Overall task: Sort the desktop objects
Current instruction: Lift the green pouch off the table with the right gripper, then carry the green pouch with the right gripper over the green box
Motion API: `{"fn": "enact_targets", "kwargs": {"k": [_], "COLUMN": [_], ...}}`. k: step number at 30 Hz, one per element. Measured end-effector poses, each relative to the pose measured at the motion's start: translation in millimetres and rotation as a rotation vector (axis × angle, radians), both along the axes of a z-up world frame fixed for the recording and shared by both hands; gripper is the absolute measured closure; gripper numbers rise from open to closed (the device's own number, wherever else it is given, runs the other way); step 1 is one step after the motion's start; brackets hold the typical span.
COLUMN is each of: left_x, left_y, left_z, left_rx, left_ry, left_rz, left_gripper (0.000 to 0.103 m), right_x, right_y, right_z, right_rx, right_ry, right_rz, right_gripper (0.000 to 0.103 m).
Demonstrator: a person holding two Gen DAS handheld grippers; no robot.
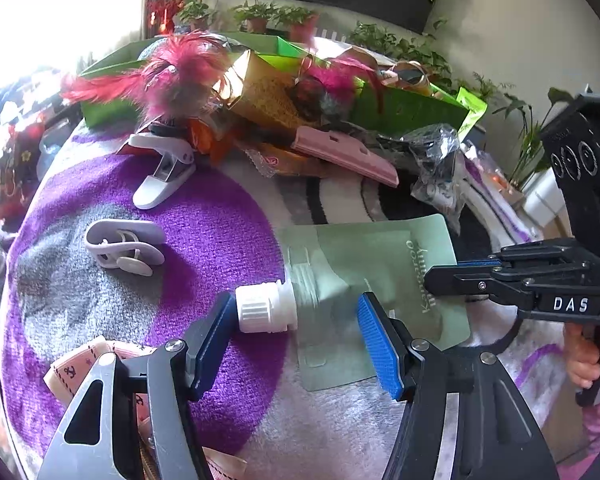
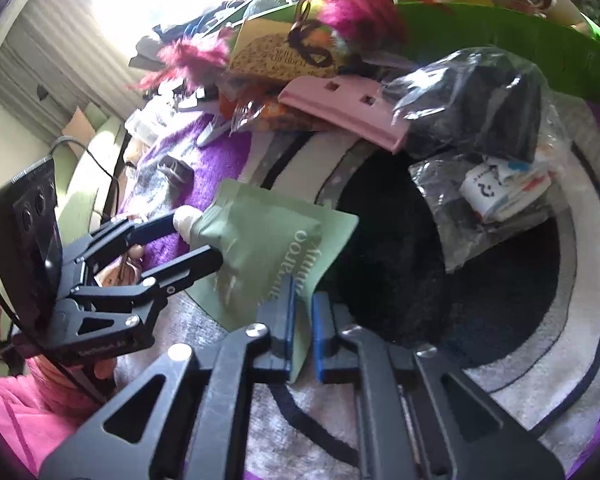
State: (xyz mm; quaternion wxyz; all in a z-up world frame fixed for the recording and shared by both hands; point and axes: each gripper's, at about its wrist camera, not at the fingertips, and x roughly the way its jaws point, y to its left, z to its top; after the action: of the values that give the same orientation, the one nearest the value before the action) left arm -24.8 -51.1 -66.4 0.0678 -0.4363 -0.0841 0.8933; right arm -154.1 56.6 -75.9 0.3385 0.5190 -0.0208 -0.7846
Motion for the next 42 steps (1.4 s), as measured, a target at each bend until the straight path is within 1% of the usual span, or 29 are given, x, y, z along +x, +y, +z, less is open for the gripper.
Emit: {"fn": "enact_targets", "kwargs": {"k": [3, 6, 11, 17, 22, 27, 42], "left_x": [1.9, 2.7, 3.4, 5.0, 6.1, 3.3, -1.5], "left_y": [2.1, 2.5, 1.3, 5.8, 8.1, 7.7, 2.6], "left_z": [2.5, 3.5, 5.6, 9.1, 22.7, 36.9, 65.2], "left_rx": [-0.005, 0.002, 0.008, -0.029, -0.059, -0.073, -0.113], "left_ry": [0.009, 0.009, 0.01, 0.018, 0.051, 0.08, 0.146], "left_rz": [-0.006, -0.004, 0.0, 0.004, 0.009, 0.011, 0.031], "left_gripper": [0.04, 0.043, 0.043, 0.043, 0.043, 0.043, 0.043], "right_x": [9.0, 13.4, 18.7, 20.4, 21.0, 19.3, 9.5], "right_y": [-6.2, -7.9, -12.8, -16.6, -12.7, -11.6, -15.9], "right_z": [7.6, 7.0, 10.1, 10.2, 21.9, 35.5, 66.7], "right_rx": [0.046, 0.068, 0.082, 0.106, 0.093, 0.071, 0.034], "right_ry": [0.051, 0.058, 0.087, 0.093, 0.126, 0.157, 0.227], "right_rz": [0.014, 0.012, -0.003, -0.006, -0.02, -0.027, -0.022], "right_gripper": [0.098, 0.097, 0.097, 0.096, 0.096, 0.096, 0.096]}}
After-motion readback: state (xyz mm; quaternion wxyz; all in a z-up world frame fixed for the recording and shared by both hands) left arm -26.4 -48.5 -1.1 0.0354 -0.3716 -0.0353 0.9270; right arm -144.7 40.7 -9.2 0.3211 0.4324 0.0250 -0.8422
